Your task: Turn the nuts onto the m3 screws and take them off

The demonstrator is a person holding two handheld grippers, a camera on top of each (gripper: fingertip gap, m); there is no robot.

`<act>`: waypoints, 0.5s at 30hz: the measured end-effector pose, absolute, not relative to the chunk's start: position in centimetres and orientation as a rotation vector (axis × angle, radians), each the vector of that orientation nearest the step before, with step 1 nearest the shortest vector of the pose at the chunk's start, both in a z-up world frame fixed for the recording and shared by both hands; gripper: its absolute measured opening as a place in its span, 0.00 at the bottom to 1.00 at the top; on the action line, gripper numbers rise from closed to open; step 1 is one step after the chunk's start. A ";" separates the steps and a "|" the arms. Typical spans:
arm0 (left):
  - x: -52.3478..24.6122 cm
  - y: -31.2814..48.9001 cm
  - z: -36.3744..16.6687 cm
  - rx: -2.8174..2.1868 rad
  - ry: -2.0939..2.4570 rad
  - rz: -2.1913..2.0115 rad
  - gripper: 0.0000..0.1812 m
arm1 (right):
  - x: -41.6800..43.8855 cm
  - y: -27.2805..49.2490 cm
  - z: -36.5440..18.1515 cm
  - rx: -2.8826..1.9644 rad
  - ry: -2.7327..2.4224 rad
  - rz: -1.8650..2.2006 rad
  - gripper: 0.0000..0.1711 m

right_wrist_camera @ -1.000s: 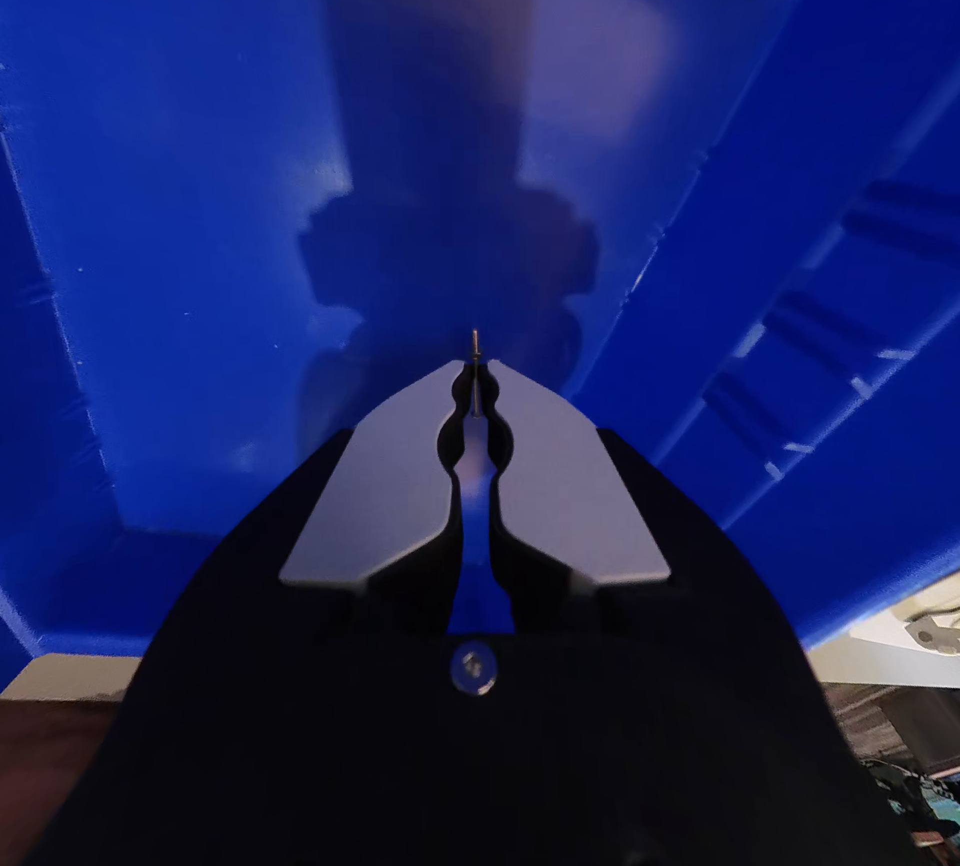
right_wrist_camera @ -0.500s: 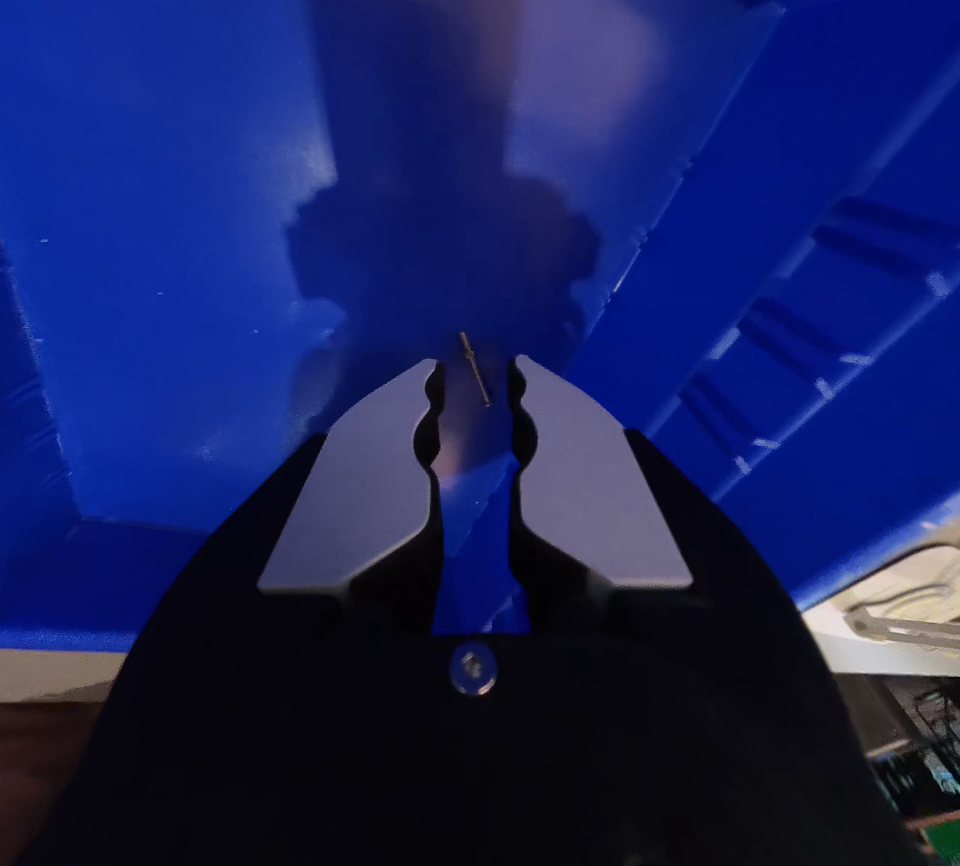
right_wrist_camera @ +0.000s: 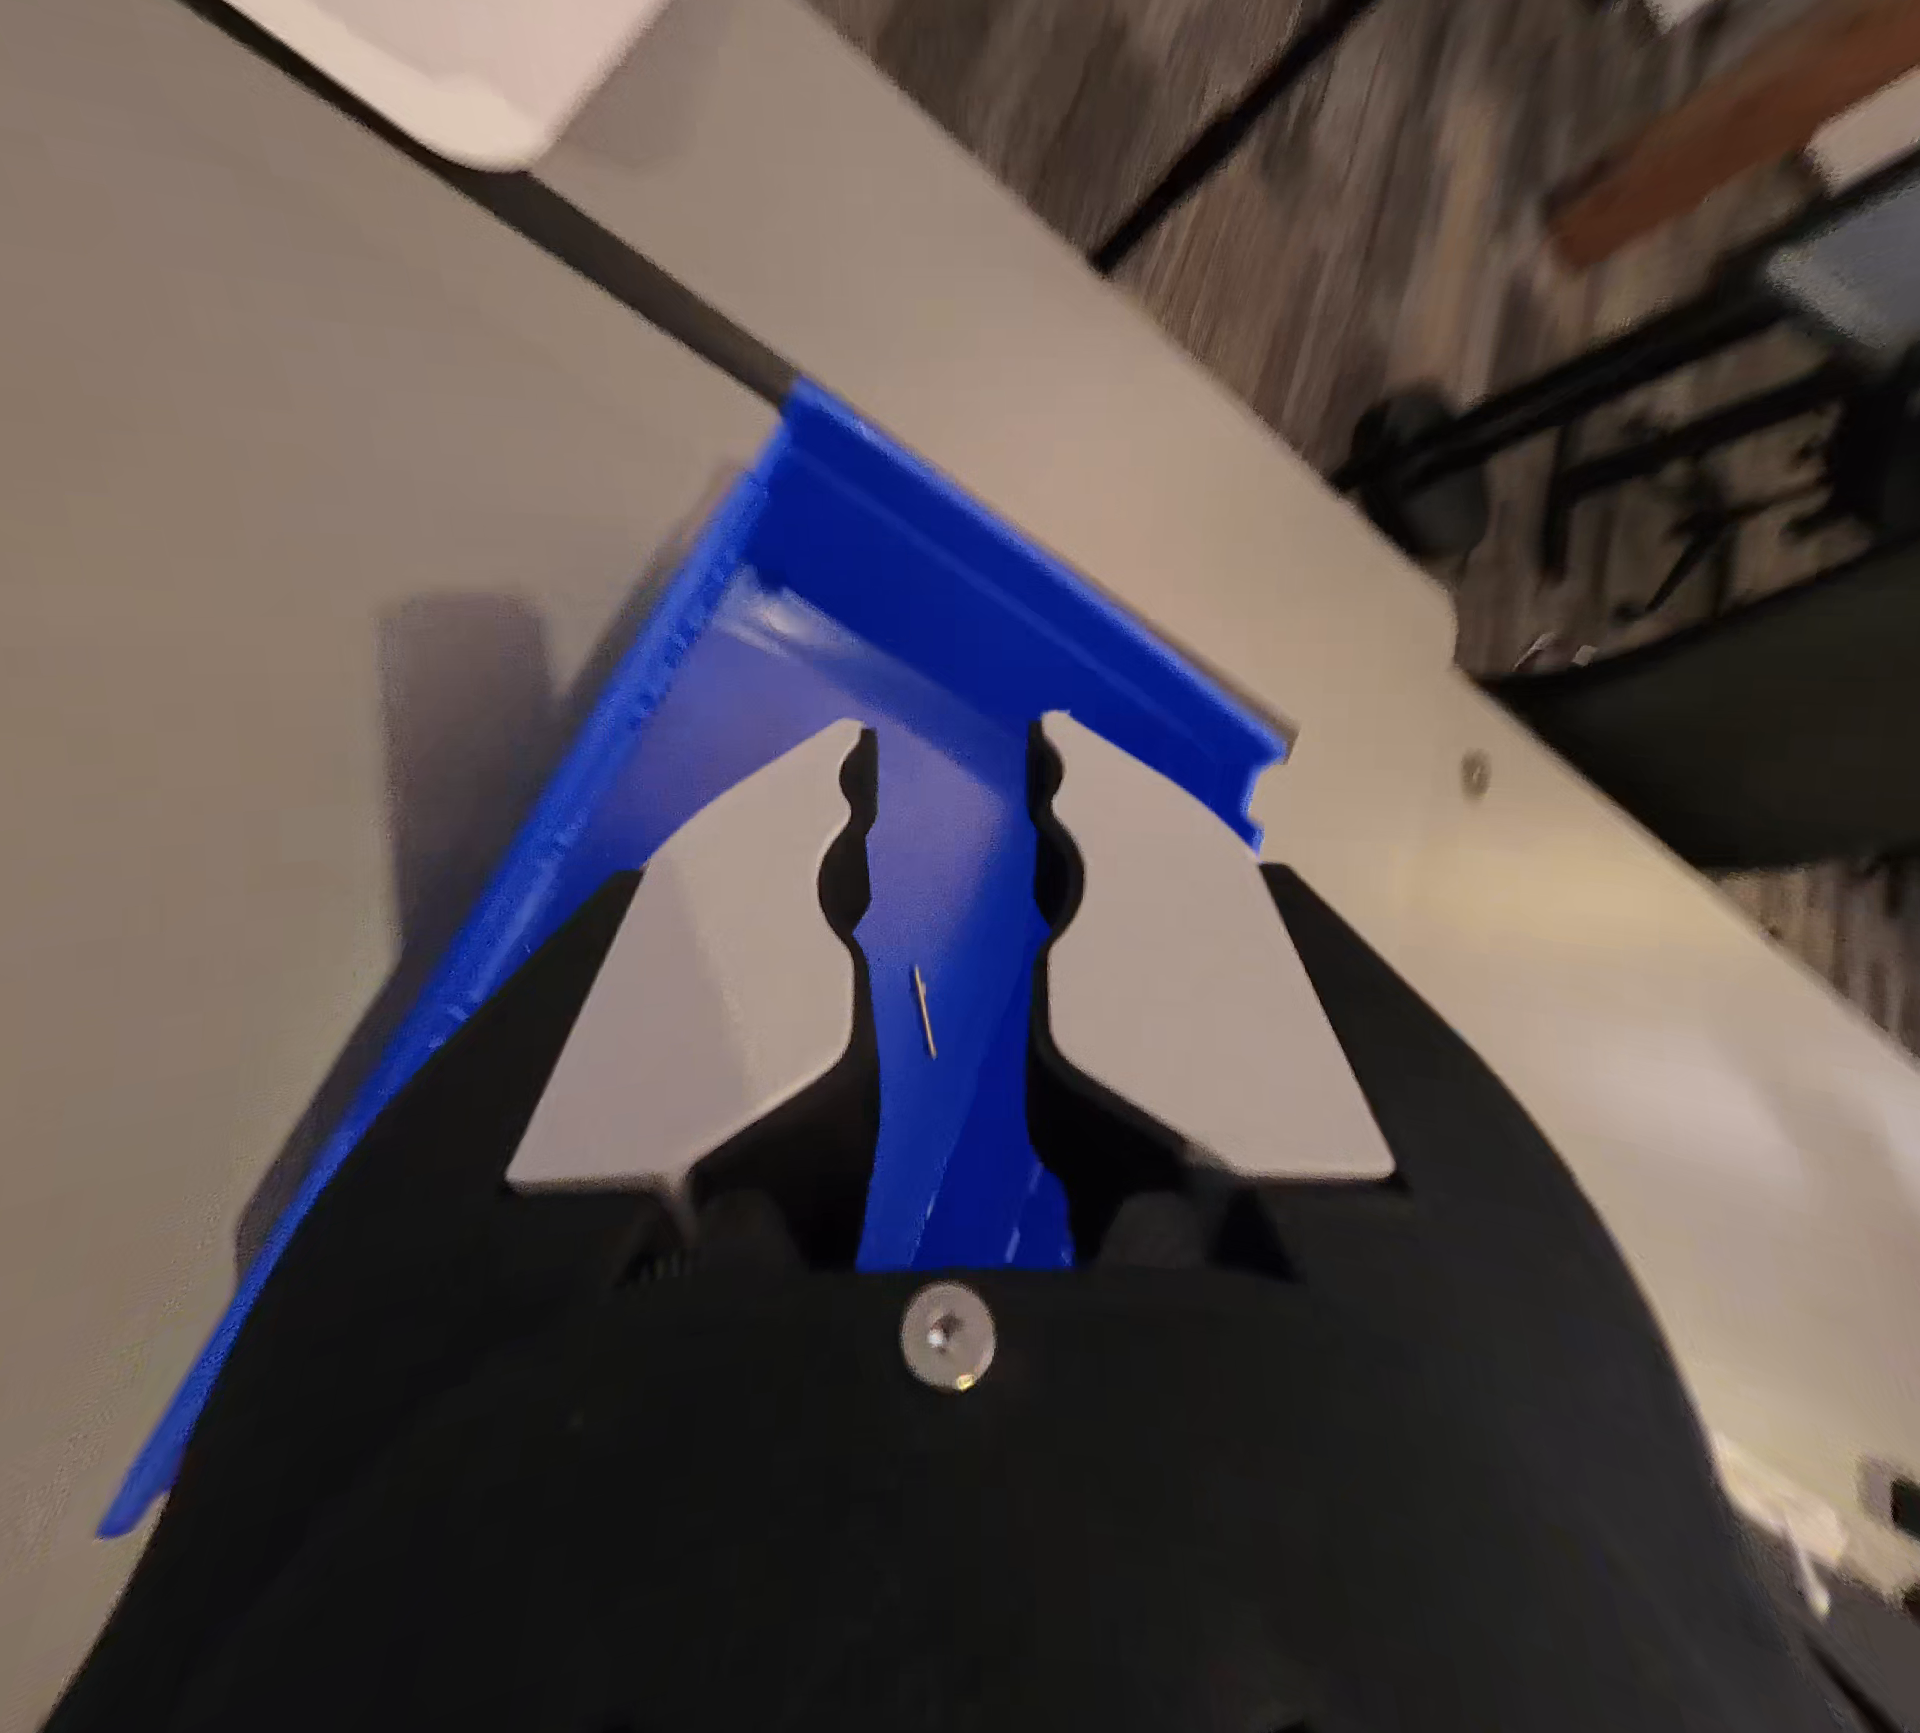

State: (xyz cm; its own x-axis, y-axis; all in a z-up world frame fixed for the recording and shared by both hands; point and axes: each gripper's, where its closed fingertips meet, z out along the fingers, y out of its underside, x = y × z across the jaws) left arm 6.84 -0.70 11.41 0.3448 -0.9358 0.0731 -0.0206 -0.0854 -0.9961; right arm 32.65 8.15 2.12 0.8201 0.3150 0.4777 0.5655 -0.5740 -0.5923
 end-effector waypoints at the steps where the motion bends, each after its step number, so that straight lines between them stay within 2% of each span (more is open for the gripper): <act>1: 6.5 -0.7 11.6 -1.441 0.922 -0.983 0.12 | 31.3 8.0 2.8 -2.166 -0.680 -0.403 0.17; 6: 4.7 -0.4 12.2 -1.479 0.910 -0.925 0.14 | 25.3 6.7 4.5 -1.977 -0.848 -0.387 0.17; 11: 1.9 -0.3 13.4 -1.494 0.901 -0.828 0.23 | 20.7 6.0 5.6 -1.773 -0.964 -0.411 0.17; 15: -1.7 -0.3 15.7 -1.434 0.823 -0.752 0.25 | 17.4 5.1 8.1 -1.498 -0.998 -0.427 0.18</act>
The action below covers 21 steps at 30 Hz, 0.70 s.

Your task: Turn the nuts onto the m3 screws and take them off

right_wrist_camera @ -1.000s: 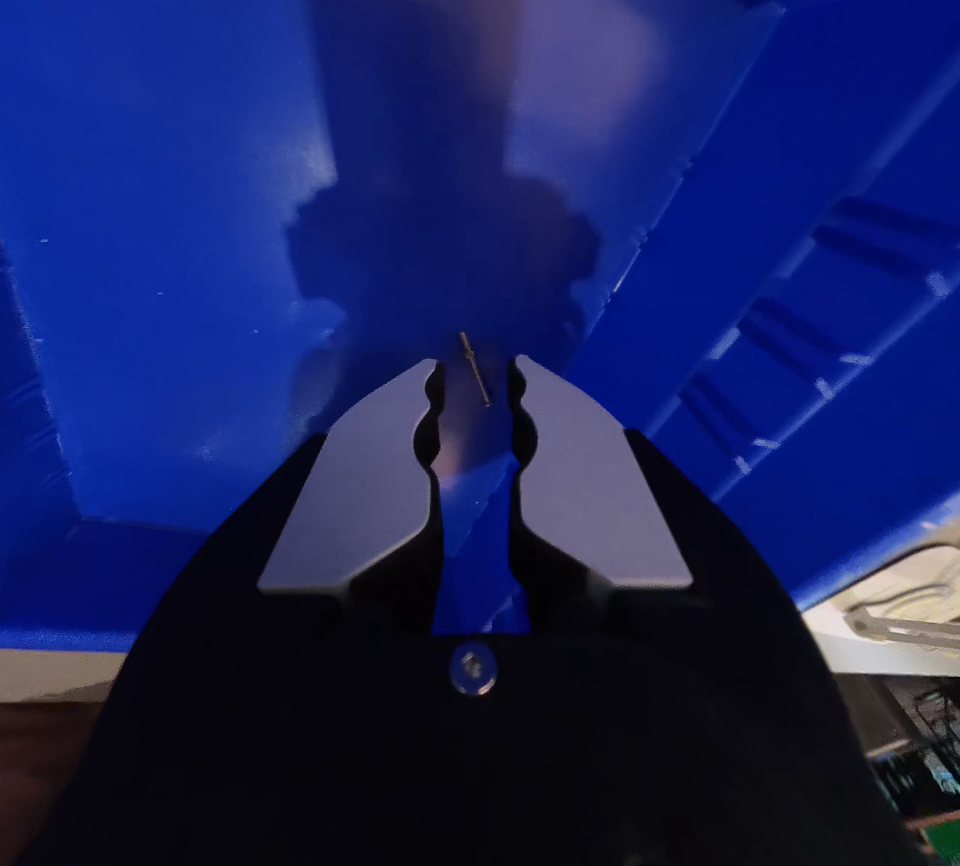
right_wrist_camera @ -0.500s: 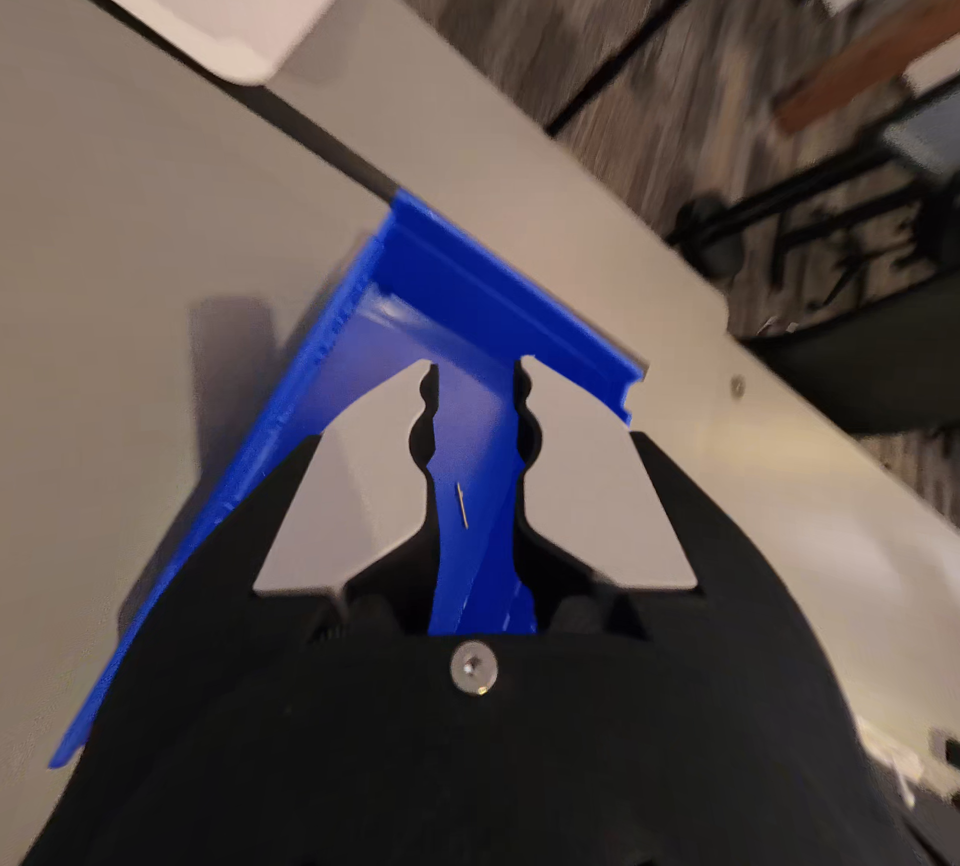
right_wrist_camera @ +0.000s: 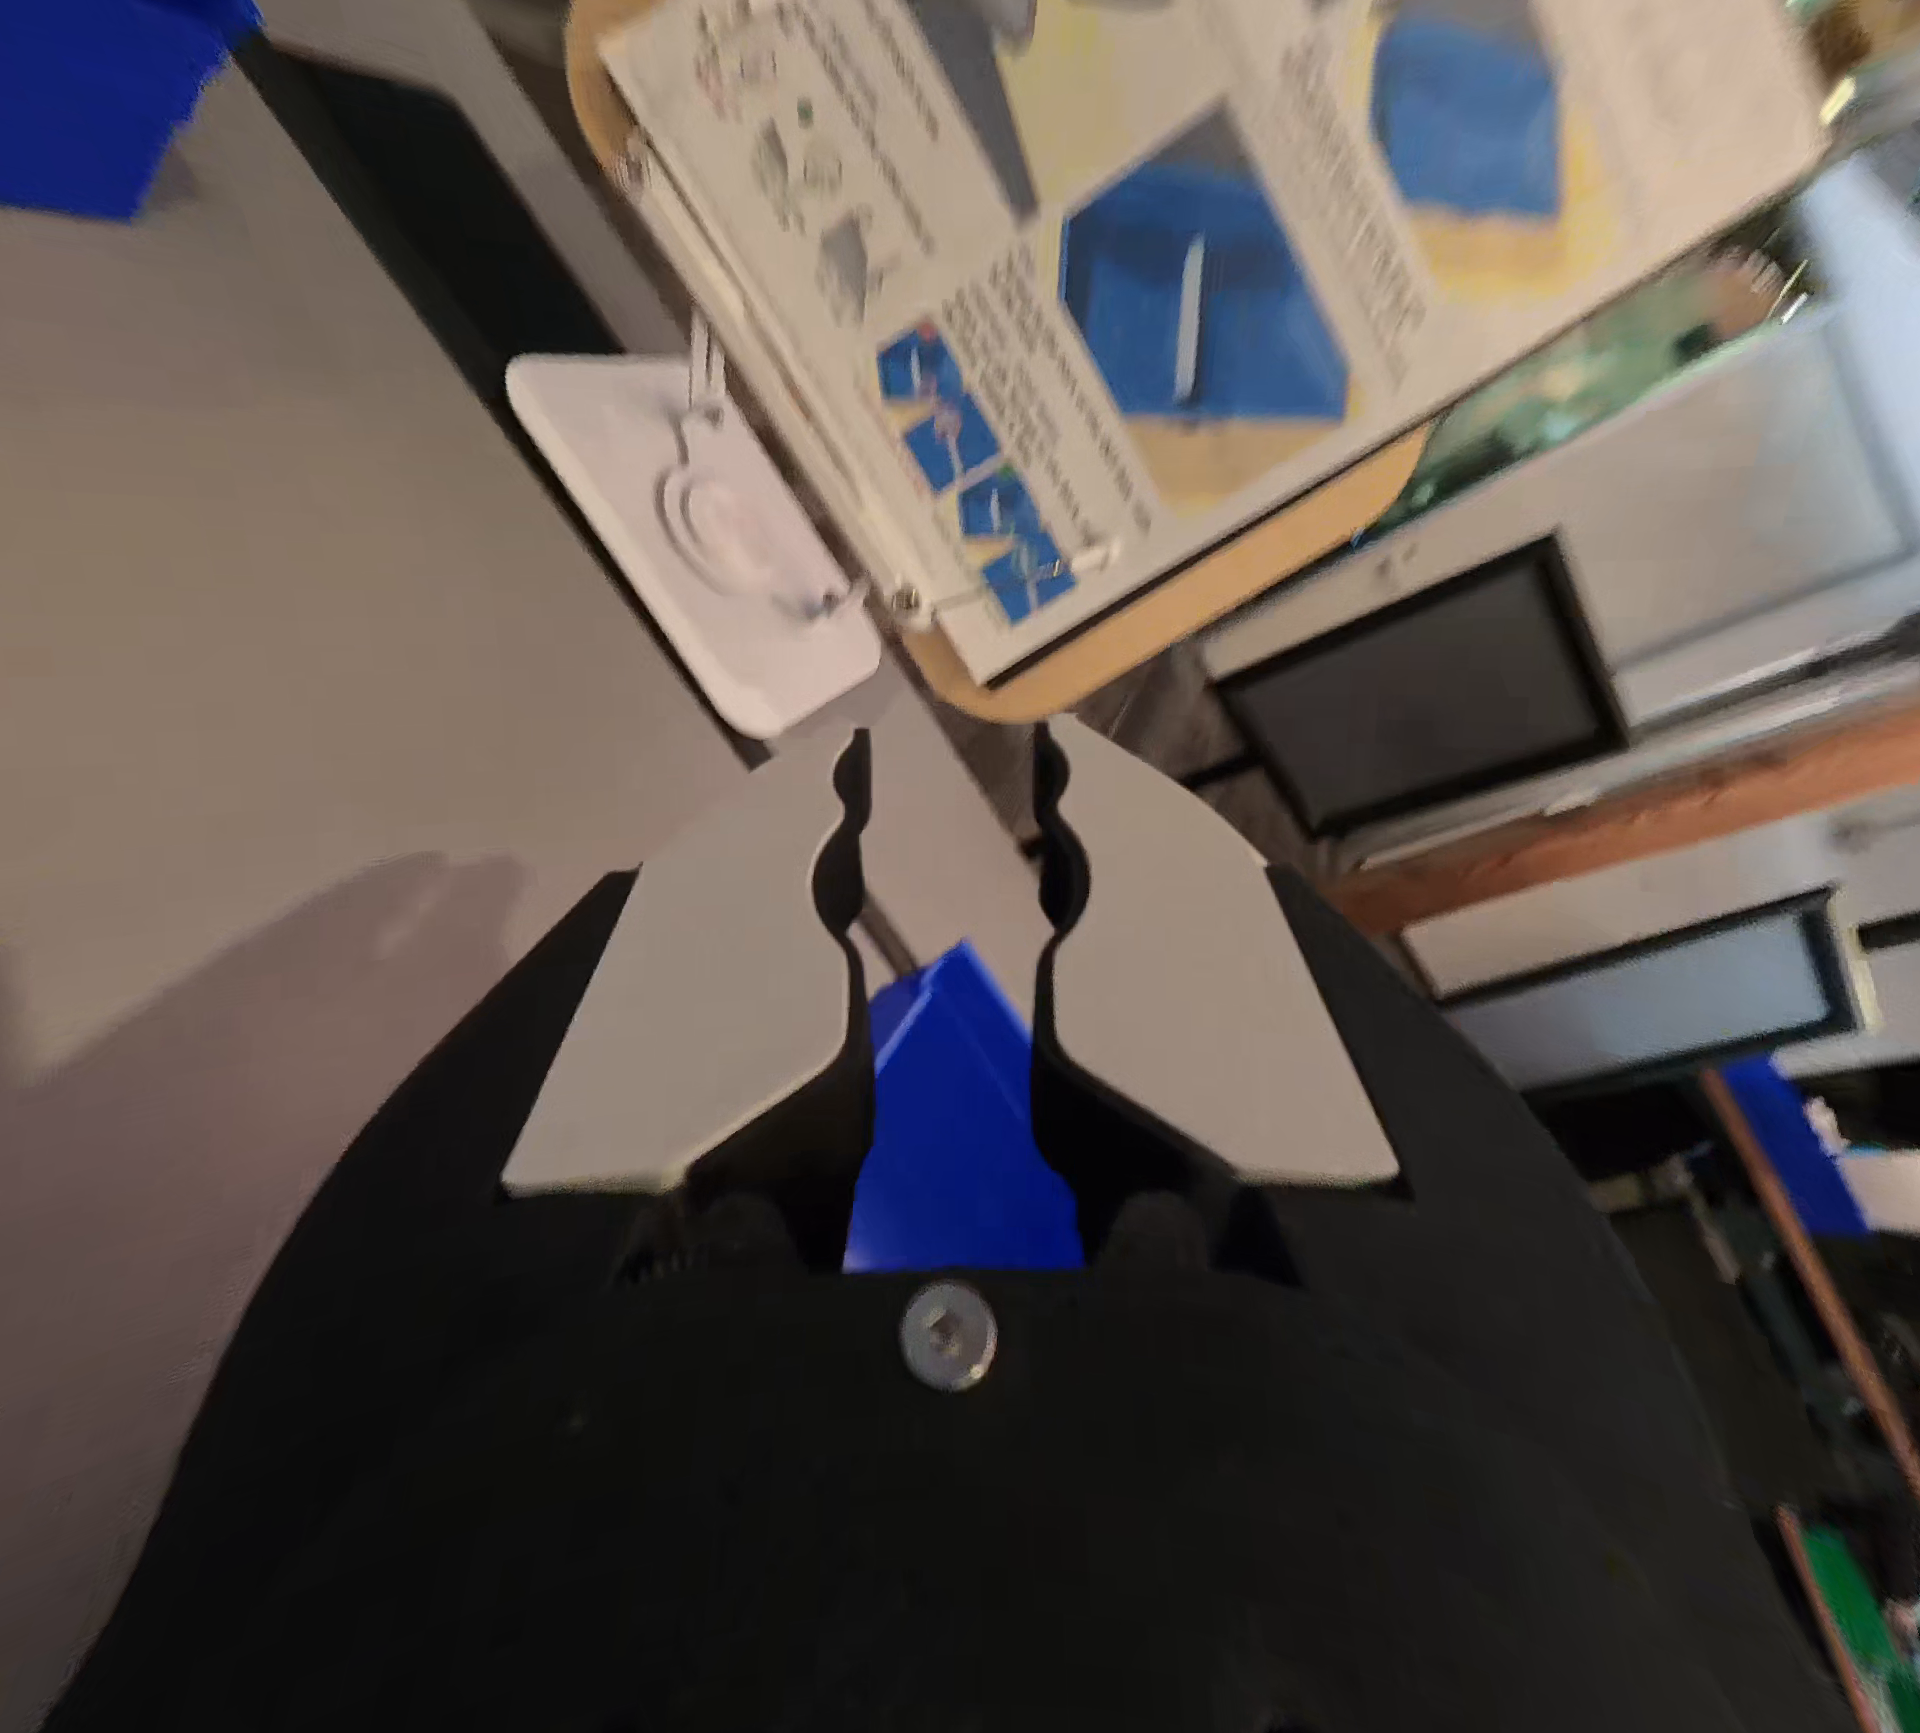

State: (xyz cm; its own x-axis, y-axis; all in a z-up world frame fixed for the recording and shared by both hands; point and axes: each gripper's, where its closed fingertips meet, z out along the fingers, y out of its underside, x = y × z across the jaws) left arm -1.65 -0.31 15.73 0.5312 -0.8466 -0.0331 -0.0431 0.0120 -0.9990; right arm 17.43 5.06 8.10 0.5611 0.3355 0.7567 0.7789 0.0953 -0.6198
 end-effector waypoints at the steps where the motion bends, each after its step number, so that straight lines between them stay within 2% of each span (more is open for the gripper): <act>1: -2.5 -0.5 16.5 -1.403 0.799 -0.749 0.25 | 16.7 4.6 8.7 -1.434 -1.004 -0.424 0.18; 4: -5.0 -1.3 18.3 -1.313 0.719 -0.736 0.25 | 15.1 3.5 9.8 -1.295 -0.998 -0.382 0.23; 7: -6.8 -1.8 19.5 -1.251 0.662 -0.690 0.25 | 13.9 2.8 9.7 -1.260 -1.019 -0.329 0.23; 11: -7.6 -2.6 19.3 -1.294 0.702 -0.627 0.28 | 13.3 3.1 8.3 -1.298 -1.056 -0.308 0.33; 12: -7.7 -2.8 18.9 -1.322 0.721 -0.601 0.28 | 13.3 3.2 8.0 -1.308 -1.071 -0.317 0.33; 15: -8.0 -2.5 16.2 -1.478 0.780 -0.494 0.24 | 12.9 2.9 7.8 -1.288 -1.090 -0.302 0.24; 21: -10.5 -1.3 4.6 -1.999 0.999 -0.215 0.22 | 13.5 2.4 9.2 -1.271 -1.082 -0.308 0.23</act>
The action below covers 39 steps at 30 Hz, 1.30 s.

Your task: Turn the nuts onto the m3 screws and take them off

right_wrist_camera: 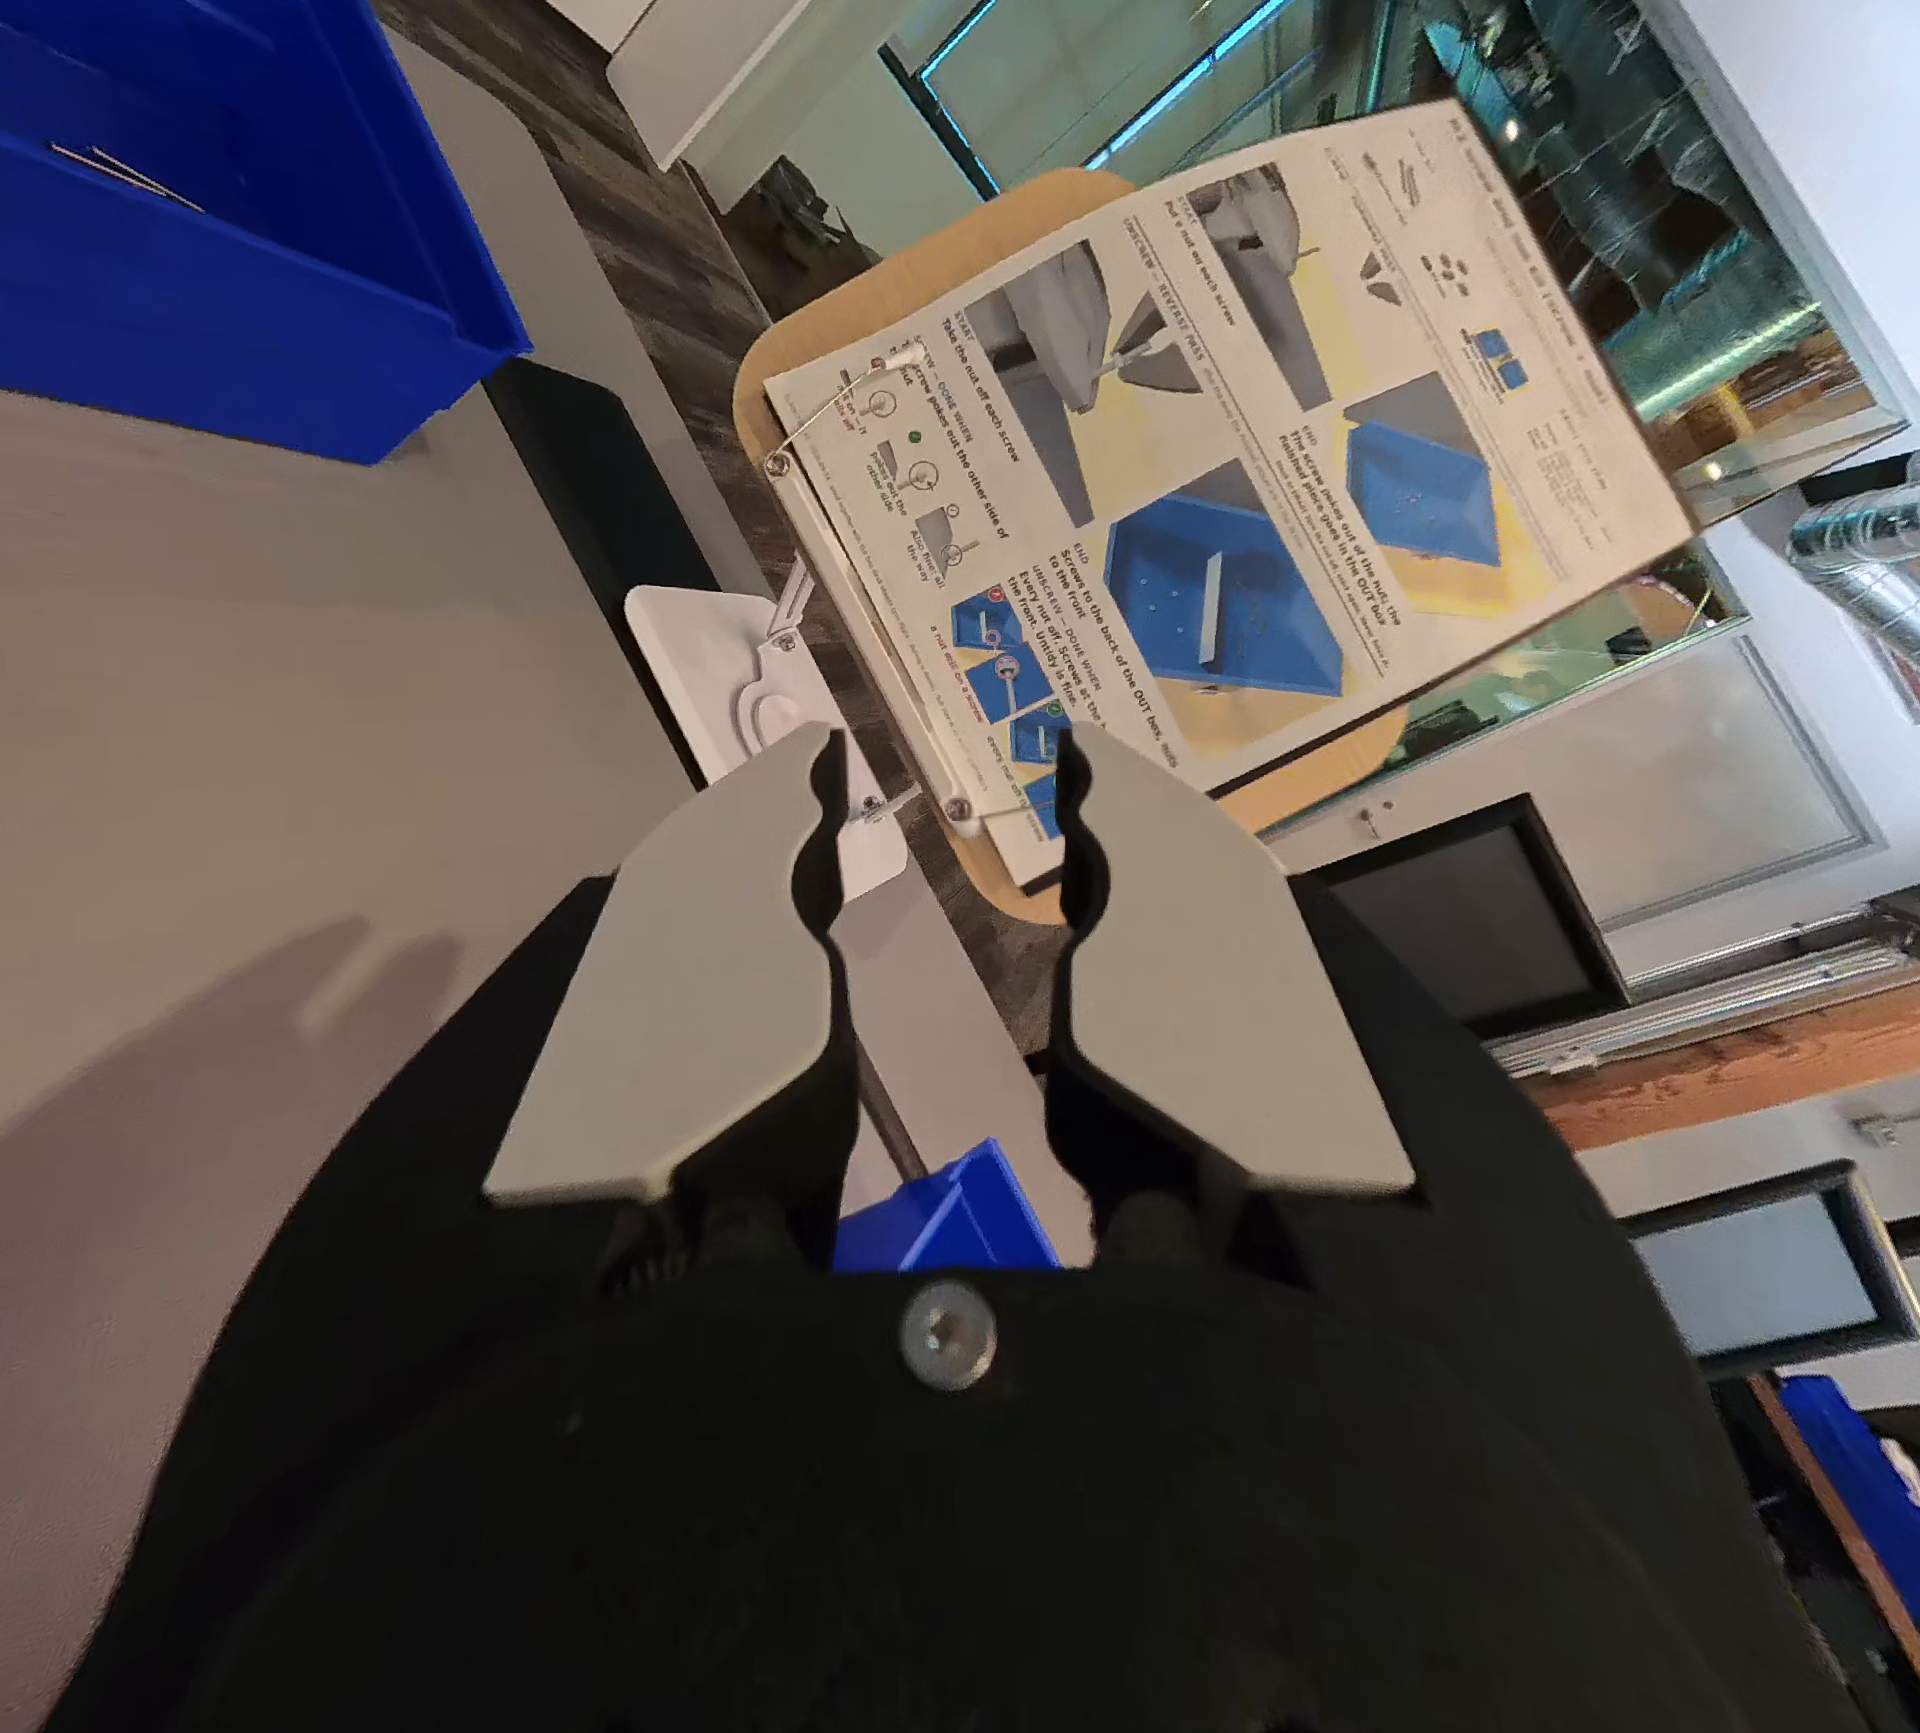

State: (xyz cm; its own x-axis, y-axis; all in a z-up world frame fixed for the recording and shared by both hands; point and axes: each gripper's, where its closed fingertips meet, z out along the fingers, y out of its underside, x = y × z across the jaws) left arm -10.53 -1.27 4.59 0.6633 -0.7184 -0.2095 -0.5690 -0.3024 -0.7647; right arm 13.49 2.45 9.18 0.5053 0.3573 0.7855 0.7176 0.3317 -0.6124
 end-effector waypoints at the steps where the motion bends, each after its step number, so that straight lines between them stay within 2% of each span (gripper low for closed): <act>1: -11.4 -1.5 2.8 -2.055 1.016 -0.186 0.19 | 13.9 2.5 9.4 -1.283 -1.070 -0.296 0.23; 7: -15.0 -2.8 -4.9 -2.302 1.015 -0.199 0.16 | 17.4 2.5 12.4 -1.290 -0.968 -0.278 0.23; 9: -15.9 -2.2 -6.0 -2.313 0.952 -0.196 0.08 | 18.8 2.3 13.3 -1.308 -0.928 -0.241 0.23; 14: -17.6 -2.7 -9.3 -2.496 0.903 -0.246 0.14 | 20.9 1.5 15.1 -1.302 -0.863 -0.175 0.23; 21: -19.9 -3.0 -9.8 -2.563 0.950 -0.141 0.16 | 21.4 1.2 15.4 -1.304 -0.868 -0.166 0.24; 29: -21.1 -3.3 -9.2 -2.340 1.308 0.100 0.12 | 20.9 1.8 14.4 -1.327 -0.901 -0.195 0.25; 33: -22.0 -3.4 -10.2 -2.388 1.344 0.107 0.15 | 20.7 2.5 13.9 -1.340 -0.897 -0.208 0.28; 39: -21.7 -3.3 -12.8 -2.448 1.517 0.105 0.14 | 20.9 3.5 12.9 -1.377 -0.907 -0.232 0.29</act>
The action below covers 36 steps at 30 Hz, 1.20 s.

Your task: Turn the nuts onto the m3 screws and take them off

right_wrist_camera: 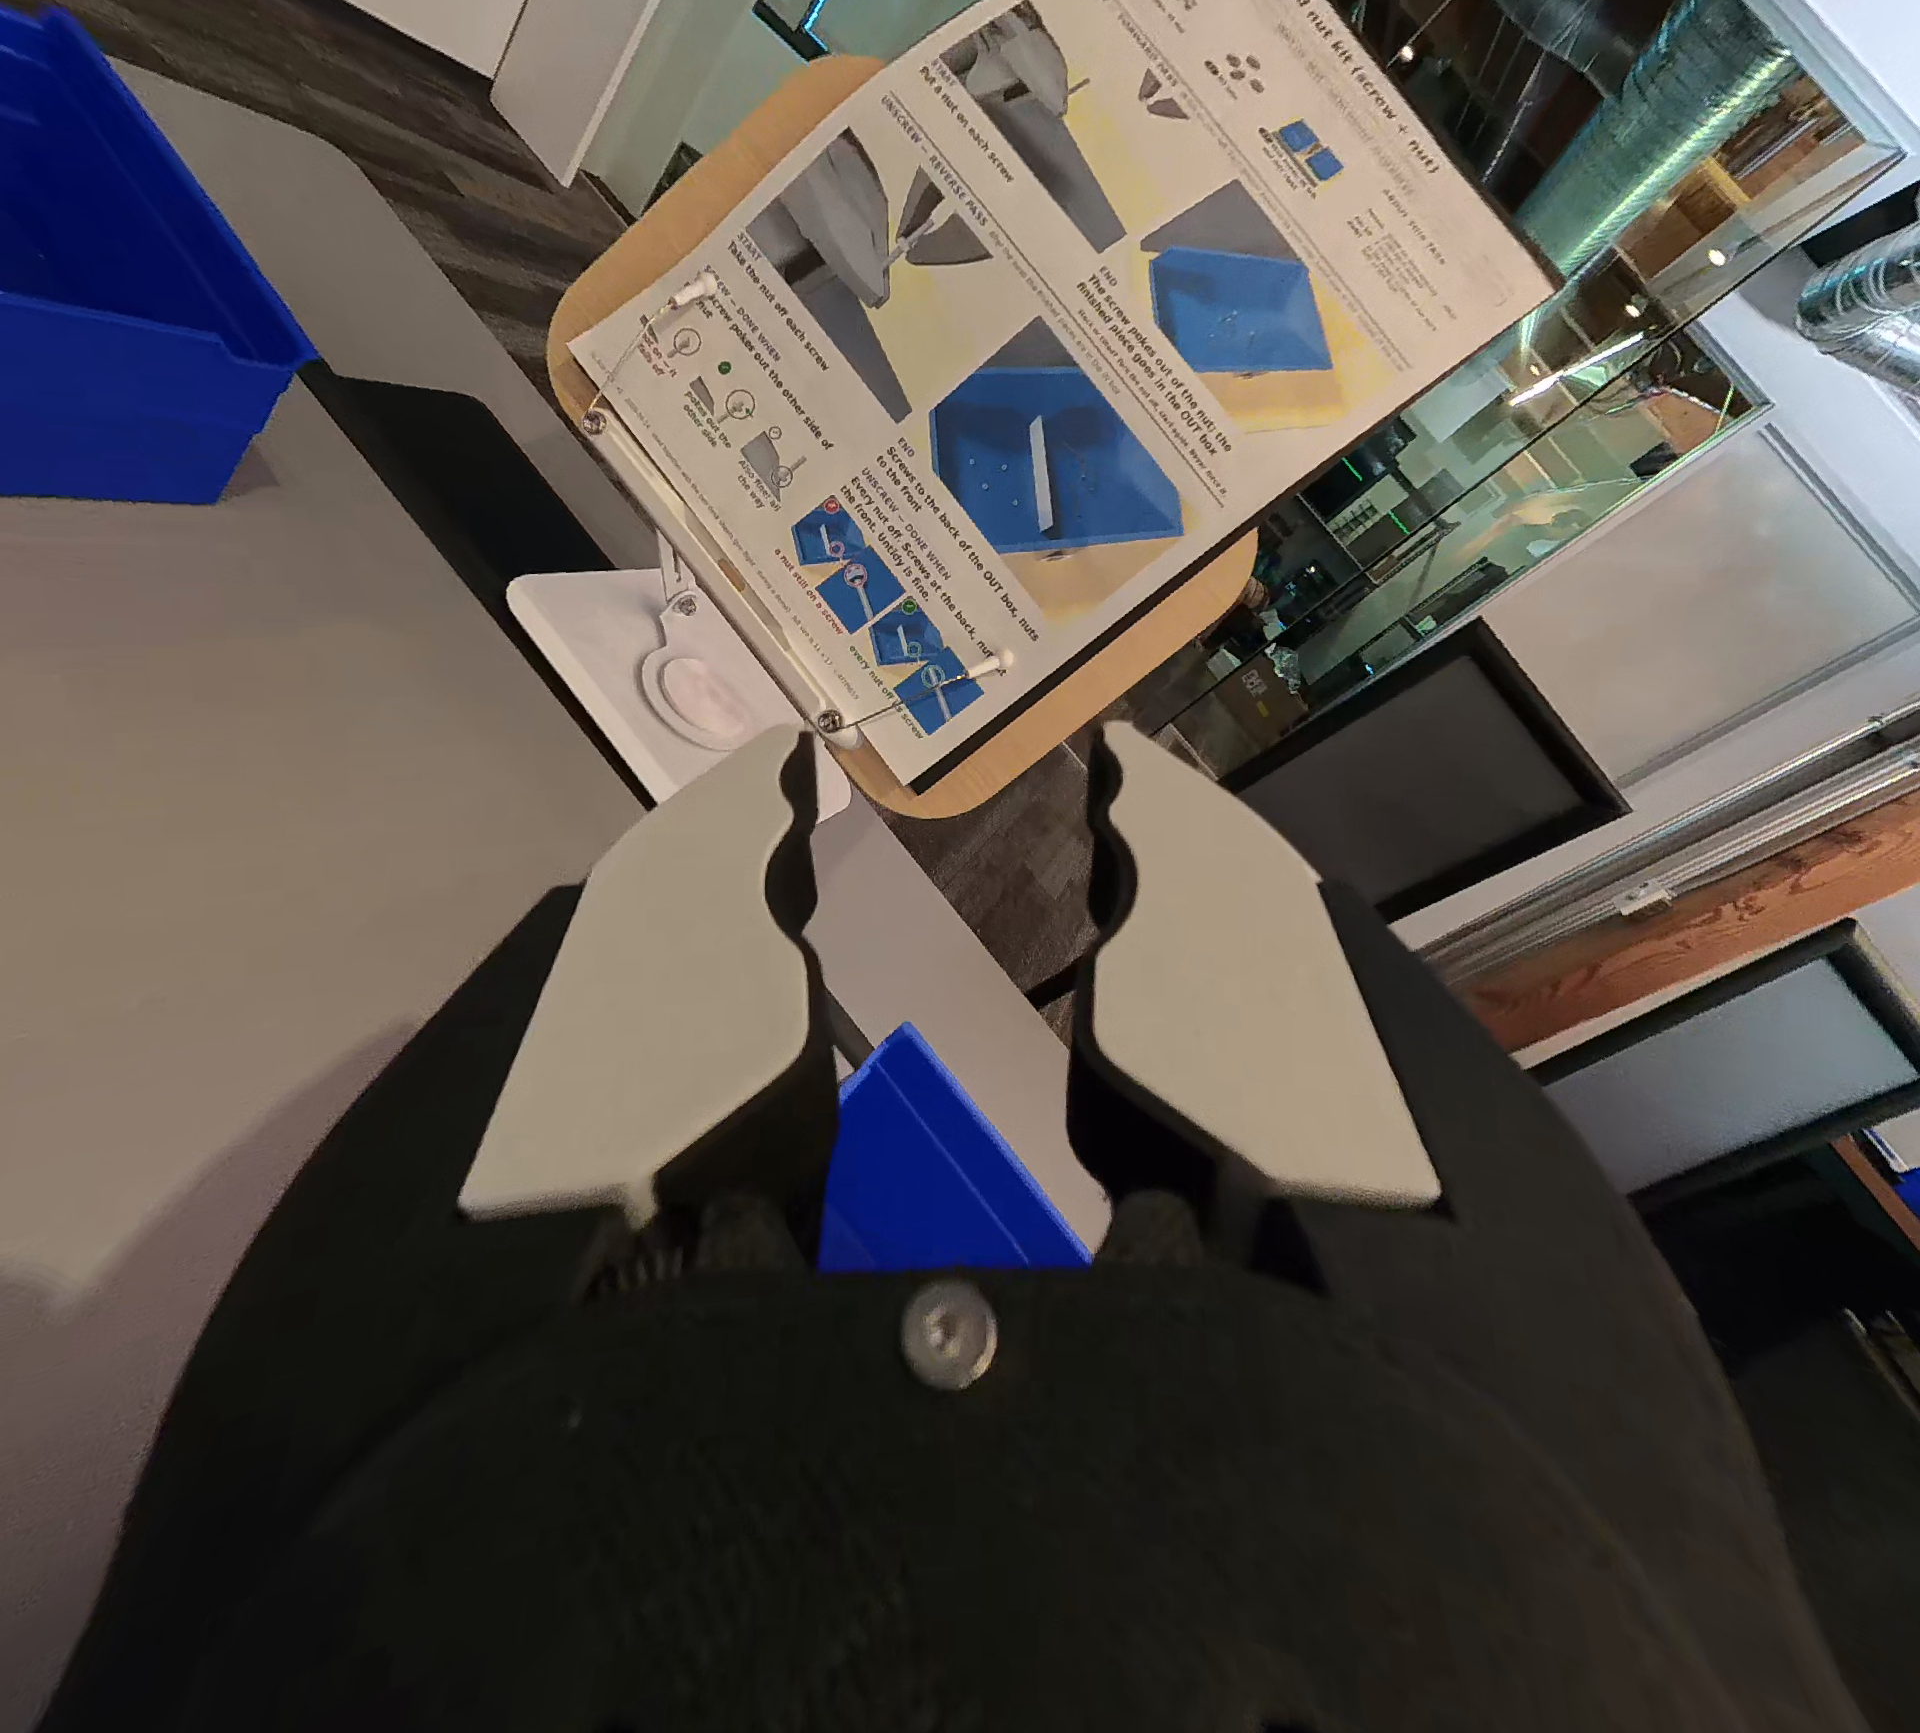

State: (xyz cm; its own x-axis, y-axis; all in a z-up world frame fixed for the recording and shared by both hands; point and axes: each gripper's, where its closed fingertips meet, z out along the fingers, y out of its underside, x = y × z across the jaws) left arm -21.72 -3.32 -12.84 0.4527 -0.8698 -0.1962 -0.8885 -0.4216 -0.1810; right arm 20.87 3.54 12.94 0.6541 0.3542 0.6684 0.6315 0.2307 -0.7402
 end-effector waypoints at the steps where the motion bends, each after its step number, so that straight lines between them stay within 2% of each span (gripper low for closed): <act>1: -21.5 -3.3 -13.2 -2.457 1.539 0.099 0.14 | 20.8 3.6 12.9 -1.379 -0.909 -0.229 0.29; 17: -21.6 -3.0 -15.5 -2.584 1.599 -0.010 0.13 | 19.5 4.2 10.9 -1.421 -0.988 -0.254 0.30; 25: -21.7 -2.9 -15.5 -2.610 1.566 -0.088 0.08 | 19.4 4.2 10.8 -1.431 -0.995 -0.254 0.30; 26: -21.6 -3.1 -15.6 -2.617 1.568 -0.115 0.03 | 19.4 4.2 10.8 -1.430 -0.995 -0.254 0.30; 36: -22.1 -2.9 -14.2 -2.531 1.606 0.040 0.03 | 19.4 3.6 11.4 -1.417 -0.992 -0.223 0.30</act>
